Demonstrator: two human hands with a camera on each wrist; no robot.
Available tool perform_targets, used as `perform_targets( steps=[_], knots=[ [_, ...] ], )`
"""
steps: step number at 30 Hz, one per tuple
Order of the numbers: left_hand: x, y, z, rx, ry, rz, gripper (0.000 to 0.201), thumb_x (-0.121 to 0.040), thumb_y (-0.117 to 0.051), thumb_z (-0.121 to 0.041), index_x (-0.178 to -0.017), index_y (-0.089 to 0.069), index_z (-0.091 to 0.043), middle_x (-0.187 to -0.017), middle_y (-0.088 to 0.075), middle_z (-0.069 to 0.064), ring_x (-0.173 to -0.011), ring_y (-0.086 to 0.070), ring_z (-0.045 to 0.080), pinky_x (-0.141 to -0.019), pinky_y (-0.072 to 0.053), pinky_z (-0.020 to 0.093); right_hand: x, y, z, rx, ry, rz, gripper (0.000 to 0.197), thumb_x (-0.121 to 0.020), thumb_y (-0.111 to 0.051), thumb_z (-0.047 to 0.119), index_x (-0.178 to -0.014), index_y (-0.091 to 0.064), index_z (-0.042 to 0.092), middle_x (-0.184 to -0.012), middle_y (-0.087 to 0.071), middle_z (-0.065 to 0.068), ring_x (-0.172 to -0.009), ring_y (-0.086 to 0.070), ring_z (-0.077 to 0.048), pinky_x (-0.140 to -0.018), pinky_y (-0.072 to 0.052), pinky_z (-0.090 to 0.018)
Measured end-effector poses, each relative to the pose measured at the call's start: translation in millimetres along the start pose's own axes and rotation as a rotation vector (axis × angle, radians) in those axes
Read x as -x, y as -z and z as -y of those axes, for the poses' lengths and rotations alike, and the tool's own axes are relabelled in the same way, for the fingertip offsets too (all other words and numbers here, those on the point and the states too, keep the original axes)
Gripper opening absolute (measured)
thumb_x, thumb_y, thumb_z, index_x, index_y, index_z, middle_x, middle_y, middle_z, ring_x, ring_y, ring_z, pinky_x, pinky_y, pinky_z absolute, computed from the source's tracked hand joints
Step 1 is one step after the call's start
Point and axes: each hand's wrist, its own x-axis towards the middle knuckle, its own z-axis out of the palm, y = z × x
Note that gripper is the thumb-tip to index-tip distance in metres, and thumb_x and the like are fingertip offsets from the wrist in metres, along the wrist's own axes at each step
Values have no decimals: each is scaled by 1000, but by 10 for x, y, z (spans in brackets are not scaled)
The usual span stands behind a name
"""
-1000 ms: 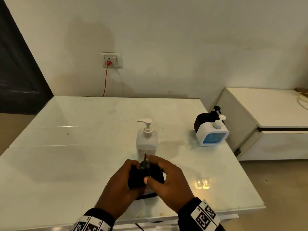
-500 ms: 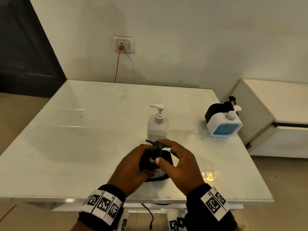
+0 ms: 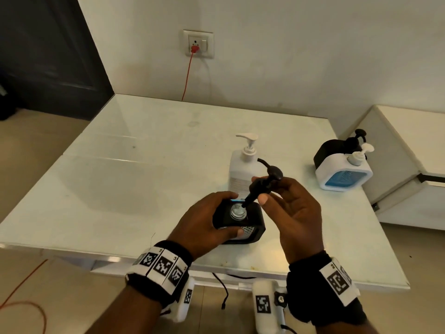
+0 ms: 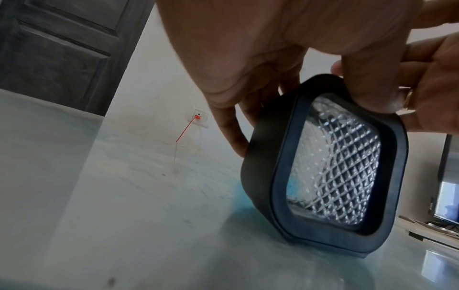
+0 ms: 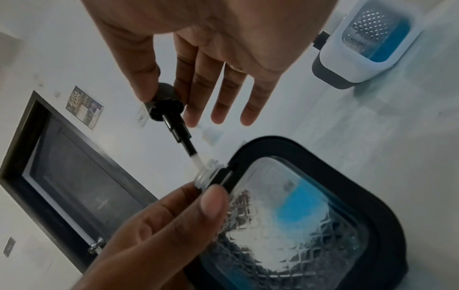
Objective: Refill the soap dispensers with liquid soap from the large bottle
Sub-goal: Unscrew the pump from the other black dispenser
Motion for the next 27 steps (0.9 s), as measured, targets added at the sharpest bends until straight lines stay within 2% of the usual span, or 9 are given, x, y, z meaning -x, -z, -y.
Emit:
perform_targets(
  steps=[3, 7, 11, 13, 16, 19, 21, 24, 27],
  knots=[
    [4, 16, 12, -3, -12, -5, 65, -80, -89, -32, -133, -53, -38, -128, -61, -14, -119, -59, 6, -104, -53, 31, 5, -4, 18, -9, 17, -14, 32, -82, -72, 21, -113, -67, 16, -111, -73, -5, -108, -68, -27, -97, -52, -51],
    [5, 18, 14, -11, -18, -9, 62, -81, -88, -32, -128, -50, -42, -124, -59, -18, -117, -59, 5, -103, -52, 29, 10, -9, 52, -11, 27, -21, 33, -81, -73, 18, -113, -68, 19, -108, -74, -4, -106, -69, -26, -95, -53, -50],
    [-1, 14, 18, -17, -14, -4, 62, -81, -88, -33, -127, -49, -43, -124, -59, -19, -118, -59, 6, -103, -52, 27, 12, -18, 80, 17, 30, -17, 33, -80, -74, 30, -113, -71, 25, -109, -74, 3, -108, -68, -23, -96, -53, -49],
    [-2, 12, 23, -16, -10, -5, 62, -81, -88, -33, -129, -51, -41, -125, -60, -17, -118, -59, 6, -103, -52, 27, 10, -22, 89, 0, 35, -12, 35, -79, -73, 32, -113, -71, 24, -110, -74, 1, -109, -67, -25, -96, -52, -51],
    [1, 14, 24, -14, -9, -5, 62, -81, -88, -32, -131, -53, -39, -127, -61, -15, -118, -59, 6, -103, -52, 27, 10, -28, 107, -40, 37, -8, 32, -79, -74, 26, -111, -72, 19, -108, -74, -3, -108, -67, -28, -96, -52, -53],
    [4, 17, 30, -14, -7, -2, 62, -81, -88, -33, -134, -55, -35, -127, -61, -15, -118, -59, 6, -103, -52, 28, 7, -39, 126, -33, 45, -33, 31, -79, -74, 26, -110, -71, 23, -107, -75, -1, -107, -69, -25, -96, -52, -49],
    [4, 18, 36, -14, -3, -3, 63, -80, -88, -33, -135, -56, -33, -127, -62, -15, -118, -59, 5, -103, -52, 27, 3, -51, 135, -23, 47, -34, 30, -81, -73, 21, -111, -70, 25, -108, -75, 1, -107, -69, -23, -95, -54, -46],
    [4, 22, 35, -9, 5, 1, 63, -81, -88, -34, -134, -54, -36, -127, -61, -17, -119, -58, 5, -103, -51, 27, 5, -55, 136, -27, 52, -39, 29, -82, -72, 16, -110, -71, 25, -106, -75, 2, -106, -69, -23, -92, -55, -44],
    [2, 19, 36, -12, 5, 7, 63, -81, -87, -34, -133, -52, -39, -127, -59, -17, -120, -58, 6, -104, -51, 28, 2, -46, 114, 1, 45, -51, 32, -81, -74, 21, -113, -71, 21, -109, -74, 1, -107, -69, -23, -93, -55, -47]
  ],
)
